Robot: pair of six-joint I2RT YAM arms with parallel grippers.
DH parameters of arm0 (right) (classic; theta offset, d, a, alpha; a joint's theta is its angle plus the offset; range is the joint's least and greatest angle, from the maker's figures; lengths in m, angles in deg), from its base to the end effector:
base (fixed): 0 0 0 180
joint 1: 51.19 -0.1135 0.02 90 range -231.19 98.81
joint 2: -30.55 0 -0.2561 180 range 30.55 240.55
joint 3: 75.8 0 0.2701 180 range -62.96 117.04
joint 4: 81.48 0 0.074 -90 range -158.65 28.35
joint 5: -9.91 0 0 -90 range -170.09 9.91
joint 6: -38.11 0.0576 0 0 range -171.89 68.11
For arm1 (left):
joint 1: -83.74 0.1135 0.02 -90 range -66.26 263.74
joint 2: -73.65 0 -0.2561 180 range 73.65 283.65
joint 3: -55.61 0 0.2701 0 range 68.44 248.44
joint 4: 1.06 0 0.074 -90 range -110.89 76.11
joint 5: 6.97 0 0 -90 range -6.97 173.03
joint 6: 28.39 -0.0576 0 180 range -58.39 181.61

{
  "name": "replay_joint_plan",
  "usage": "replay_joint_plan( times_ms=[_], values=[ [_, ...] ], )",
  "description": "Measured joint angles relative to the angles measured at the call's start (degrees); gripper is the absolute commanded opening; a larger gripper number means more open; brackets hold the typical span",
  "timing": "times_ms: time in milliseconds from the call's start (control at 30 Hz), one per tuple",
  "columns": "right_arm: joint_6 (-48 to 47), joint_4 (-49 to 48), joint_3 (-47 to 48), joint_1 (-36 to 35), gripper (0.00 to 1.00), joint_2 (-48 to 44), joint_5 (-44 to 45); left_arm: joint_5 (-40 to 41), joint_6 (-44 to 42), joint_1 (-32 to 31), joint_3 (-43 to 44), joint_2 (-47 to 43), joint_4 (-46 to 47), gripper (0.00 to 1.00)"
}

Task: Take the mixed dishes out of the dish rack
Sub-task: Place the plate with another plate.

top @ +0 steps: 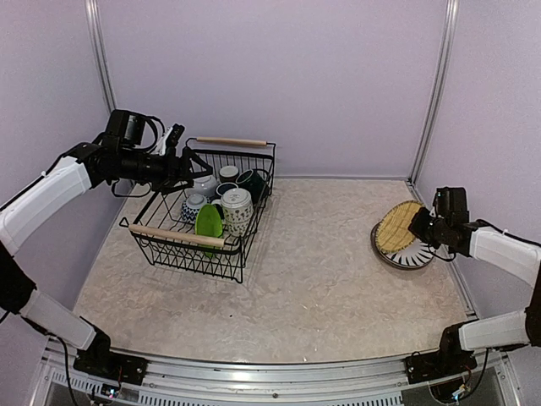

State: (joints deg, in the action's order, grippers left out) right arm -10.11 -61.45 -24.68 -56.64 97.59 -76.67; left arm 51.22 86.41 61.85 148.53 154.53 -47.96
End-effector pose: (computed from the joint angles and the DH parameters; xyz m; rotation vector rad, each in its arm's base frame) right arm 0.2853 0.0238 0.1980 0.7258 2.1034 0.3938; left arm 0.3083 -0.1566 0.3524 0.2774 2.2568 -1.0537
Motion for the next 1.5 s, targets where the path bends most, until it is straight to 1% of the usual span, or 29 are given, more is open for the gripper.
replay_joint_plan(
  times_ms=[267,400,567,633,700,800,967,1033,1300,1500],
  values=[
    [2.82,-8.11,-9.03,13.07,0.00,-0.87,-14.60,0.04,0.00,0.00,0.02,0.39,-0.28,0.89],
    [3.21,-10.62,-9.55,15.89,0.09,1.38,-19.21,0.04,0.00,0.00,0.02,0.42,-0.42,0.89],
    [2.60,-13.22,-9.53,16.52,0.22,5.01,-22.38,0.07,0.00,0.00,0.11,0.44,-0.76,0.89],
    [2.32,-13.90,-9.53,16.61,0.30,6.62,-23.17,0.07,0.00,0.00,0.11,0.46,-0.94,0.89],
    [1.81,-14.19,-9.51,16.65,0.40,7.91,-23.78,0.07,0.00,0.00,0.11,0.52,-1.14,0.89],
    [0.55,-13.62,-9.20,16.68,0.54,9.27,-23.85,0.17,-0.02,0.02,0.13,0.55,-1.33,0.89],
    [-3.30,-9.53,-6.49,16.72,0.72,10.43,-21.46,0.63,-0.13,0.02,0.83,0.63,-1.57,0.89],
    [-4.94,-7.39,-5.31,16.72,0.77,10.43,-20.11,0.74,-0.20,0.02,0.98,0.63,-1.55,0.89],
    [-10.45,0.74,-2.75,16.72,0.85,9.40,-14.93,1.44,-0.70,0.02,1.14,1.46,-2.08,0.89],
    [-12.70,4.17,-2.51,16.72,0.88,6.21,-12.13,5.79,-1.29,0.00,3.82,3.15,-5.53,0.89]
  ],
)
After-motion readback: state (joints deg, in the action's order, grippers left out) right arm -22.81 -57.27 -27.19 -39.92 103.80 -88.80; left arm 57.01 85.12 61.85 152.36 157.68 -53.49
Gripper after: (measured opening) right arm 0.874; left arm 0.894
